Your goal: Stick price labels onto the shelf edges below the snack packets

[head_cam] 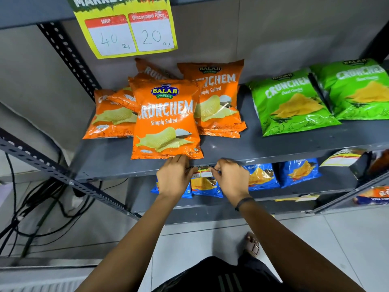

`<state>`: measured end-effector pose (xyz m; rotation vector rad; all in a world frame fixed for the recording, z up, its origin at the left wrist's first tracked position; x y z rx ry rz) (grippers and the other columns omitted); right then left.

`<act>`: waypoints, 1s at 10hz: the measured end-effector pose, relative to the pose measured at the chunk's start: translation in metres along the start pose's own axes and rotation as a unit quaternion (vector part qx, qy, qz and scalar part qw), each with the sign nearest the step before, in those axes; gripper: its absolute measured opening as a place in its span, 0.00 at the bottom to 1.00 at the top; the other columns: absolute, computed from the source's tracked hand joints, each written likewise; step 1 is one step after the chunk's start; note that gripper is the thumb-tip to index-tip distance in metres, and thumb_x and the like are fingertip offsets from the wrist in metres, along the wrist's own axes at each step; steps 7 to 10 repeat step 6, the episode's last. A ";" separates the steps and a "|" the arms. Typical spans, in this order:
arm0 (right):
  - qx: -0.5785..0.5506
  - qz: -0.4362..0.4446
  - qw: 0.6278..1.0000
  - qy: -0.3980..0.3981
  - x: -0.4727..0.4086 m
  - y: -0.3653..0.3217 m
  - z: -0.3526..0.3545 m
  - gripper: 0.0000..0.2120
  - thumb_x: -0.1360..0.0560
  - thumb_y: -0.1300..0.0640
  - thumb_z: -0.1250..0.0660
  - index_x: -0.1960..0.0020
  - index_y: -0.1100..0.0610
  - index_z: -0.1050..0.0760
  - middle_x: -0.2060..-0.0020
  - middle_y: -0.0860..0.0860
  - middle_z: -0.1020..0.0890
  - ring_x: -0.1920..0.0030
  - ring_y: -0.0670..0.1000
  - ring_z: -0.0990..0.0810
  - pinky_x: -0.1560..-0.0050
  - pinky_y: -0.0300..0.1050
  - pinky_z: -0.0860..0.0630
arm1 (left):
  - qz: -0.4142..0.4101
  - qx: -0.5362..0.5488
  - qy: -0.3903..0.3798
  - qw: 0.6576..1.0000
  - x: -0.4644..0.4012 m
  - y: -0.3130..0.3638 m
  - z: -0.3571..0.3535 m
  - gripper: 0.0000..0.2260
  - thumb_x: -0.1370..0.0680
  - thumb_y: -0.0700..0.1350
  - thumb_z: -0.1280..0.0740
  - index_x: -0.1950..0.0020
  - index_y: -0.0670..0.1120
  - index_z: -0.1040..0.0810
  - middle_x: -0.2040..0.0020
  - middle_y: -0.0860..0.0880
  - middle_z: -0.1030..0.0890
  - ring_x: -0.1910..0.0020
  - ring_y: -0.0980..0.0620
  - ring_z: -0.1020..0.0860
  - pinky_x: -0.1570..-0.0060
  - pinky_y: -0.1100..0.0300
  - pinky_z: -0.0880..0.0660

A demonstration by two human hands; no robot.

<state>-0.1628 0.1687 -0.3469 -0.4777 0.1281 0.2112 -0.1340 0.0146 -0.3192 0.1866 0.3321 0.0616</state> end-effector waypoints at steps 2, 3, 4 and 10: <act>0.013 0.014 1.000 0.006 -0.001 -0.004 0.005 0.11 0.27 0.48 0.34 0.59 0.56 0.26 0.61 0.54 0.17 0.60 0.56 0.20 0.67 0.42 0.33 | 0.012 0.024 -0.023 0.999 -0.011 0.003 -0.001 0.14 0.30 0.56 0.29 0.60 0.46 0.25 0.60 0.48 0.19 0.57 0.46 0.23 0.70 0.60 0.36; 0.027 0.029 0.999 0.002 -0.002 -0.006 0.008 0.12 0.27 0.47 0.34 0.59 0.56 0.26 0.61 0.55 0.17 0.59 0.57 0.20 0.66 0.43 0.31 | 0.036 0.024 -0.045 0.998 -0.014 0.001 -0.003 0.14 0.30 0.56 0.28 0.59 0.46 0.25 0.58 0.49 0.19 0.55 0.47 0.23 0.68 0.59 0.34; 0.020 0.041 0.999 0.000 0.001 -0.010 0.016 0.11 0.27 0.47 0.34 0.58 0.56 0.26 0.60 0.55 0.17 0.59 0.58 0.20 0.66 0.44 0.29 | 0.042 0.004 -0.054 0.998 -0.012 0.005 -0.001 0.13 0.30 0.55 0.28 0.58 0.46 0.24 0.55 0.48 0.18 0.50 0.46 0.24 0.61 0.56 0.29; -0.023 0.098 0.984 0.149 0.005 -0.016 0.087 0.10 0.25 0.51 0.38 0.50 0.56 0.25 0.55 0.56 0.17 0.52 0.59 0.21 0.63 0.49 0.22 | -0.027 -0.016 0.086 0.996 -0.014 0.060 0.059 0.08 0.26 0.45 0.32 0.50 0.44 0.23 0.52 0.43 0.18 0.51 0.40 0.23 0.55 0.50 0.27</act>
Point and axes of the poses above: each hand's wrist, its own x-axis away from the middle knuckle, its own z-axis out of the back of the hand, y = z × x, the point moved 9 cm from there along -x, towards the middle knuckle
